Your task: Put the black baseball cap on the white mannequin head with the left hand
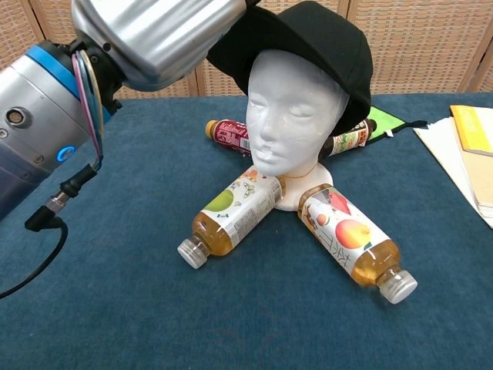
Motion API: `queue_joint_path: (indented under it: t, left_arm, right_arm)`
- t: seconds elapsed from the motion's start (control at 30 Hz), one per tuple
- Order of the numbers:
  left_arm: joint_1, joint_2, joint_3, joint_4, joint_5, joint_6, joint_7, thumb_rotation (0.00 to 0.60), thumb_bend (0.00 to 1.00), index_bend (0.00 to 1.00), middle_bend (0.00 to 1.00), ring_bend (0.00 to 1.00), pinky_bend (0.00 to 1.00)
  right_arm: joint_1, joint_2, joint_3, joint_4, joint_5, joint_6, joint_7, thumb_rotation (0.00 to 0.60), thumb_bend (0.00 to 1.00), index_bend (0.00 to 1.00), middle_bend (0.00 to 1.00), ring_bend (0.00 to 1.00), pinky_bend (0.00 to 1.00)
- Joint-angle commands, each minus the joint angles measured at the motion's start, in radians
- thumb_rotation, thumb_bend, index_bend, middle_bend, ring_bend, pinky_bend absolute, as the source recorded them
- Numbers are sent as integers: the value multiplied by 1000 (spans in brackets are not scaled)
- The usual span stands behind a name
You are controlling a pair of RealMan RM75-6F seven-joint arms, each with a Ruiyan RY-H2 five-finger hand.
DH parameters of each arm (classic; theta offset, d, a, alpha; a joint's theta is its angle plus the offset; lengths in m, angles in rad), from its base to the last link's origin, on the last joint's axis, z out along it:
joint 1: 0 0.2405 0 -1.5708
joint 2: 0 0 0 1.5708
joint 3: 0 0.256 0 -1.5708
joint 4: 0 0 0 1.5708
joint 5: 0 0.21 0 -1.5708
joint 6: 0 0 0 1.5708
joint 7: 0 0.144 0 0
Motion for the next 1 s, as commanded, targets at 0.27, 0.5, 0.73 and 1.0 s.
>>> queue_joint_path:
  t: [0.27, 0.5, 0.73, 1.0]
  left_arm:
    - [101, 6, 80, 2, 97, 143, -105, 600, 359, 118, 948, 957, 857]
    - [226, 26, 138, 4, 111, 274, -228, 600, 335, 141, 930, 939, 831]
    - [376, 69, 177, 26, 65, 417, -414, 600, 156, 41, 748, 769, 658]
    - [530, 160, 236, -114, -65, 475, -636, 600, 31, 0, 200, 302, 348]
  right_arm:
    - [-5, 9, -15, -19, -32, 11, -16, 600, 49, 0, 0, 0, 0]
    - [-11, 13, -22, -35, -61, 28, -45, 600, 49, 0, 0, 0, 0]
    - [-14, 12, -18, -37, -59, 31, -59, 600, 49, 0, 0, 0, 0]
    - [-13, 1, -16, -34, -49, 15, -90, 600, 49, 0, 0, 0, 0]
